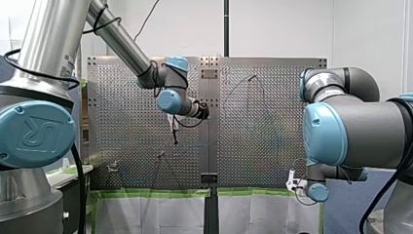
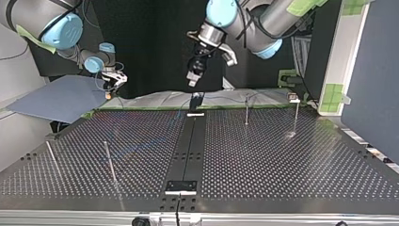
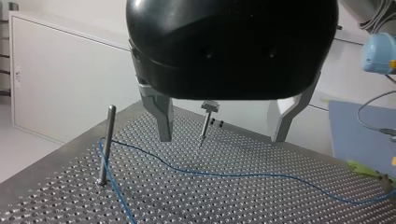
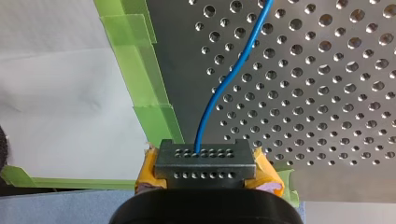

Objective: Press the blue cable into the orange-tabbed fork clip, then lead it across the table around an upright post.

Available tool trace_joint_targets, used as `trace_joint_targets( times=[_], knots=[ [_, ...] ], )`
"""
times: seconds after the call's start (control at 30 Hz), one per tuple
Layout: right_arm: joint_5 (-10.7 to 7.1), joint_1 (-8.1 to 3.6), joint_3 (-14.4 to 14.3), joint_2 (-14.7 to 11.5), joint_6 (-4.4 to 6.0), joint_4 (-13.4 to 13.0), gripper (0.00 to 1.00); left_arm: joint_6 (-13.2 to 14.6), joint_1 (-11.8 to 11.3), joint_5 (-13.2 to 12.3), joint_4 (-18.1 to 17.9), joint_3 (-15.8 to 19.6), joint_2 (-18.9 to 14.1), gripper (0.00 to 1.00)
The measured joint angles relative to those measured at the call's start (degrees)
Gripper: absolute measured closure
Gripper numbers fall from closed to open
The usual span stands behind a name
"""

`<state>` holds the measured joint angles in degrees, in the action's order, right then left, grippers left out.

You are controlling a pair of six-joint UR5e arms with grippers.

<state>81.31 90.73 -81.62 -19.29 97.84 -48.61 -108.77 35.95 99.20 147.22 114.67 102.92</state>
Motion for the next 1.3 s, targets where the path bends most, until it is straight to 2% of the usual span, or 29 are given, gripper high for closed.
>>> trace_joint_targets(
  times=[0.43,1.1,1.3],
  knots=[
    [0.00,0.17,0.00,0.02,0.00,0.00,1.00,1.26,-0.73,-0.17,-6.13,6.17,-0.02,0.00],
    [0.00,0.35,0.00,0.01,-0.08,0.00,1.00,1.18,-1.61,-0.34,-16.27,16.27,0.01,0.00],
    [-0.16,0.53,0.00,0.00,-0.09,0.00,1.00,0.28,-2.06,-2.14,-19.50,19.52,0.02,0.00]
  ],
)
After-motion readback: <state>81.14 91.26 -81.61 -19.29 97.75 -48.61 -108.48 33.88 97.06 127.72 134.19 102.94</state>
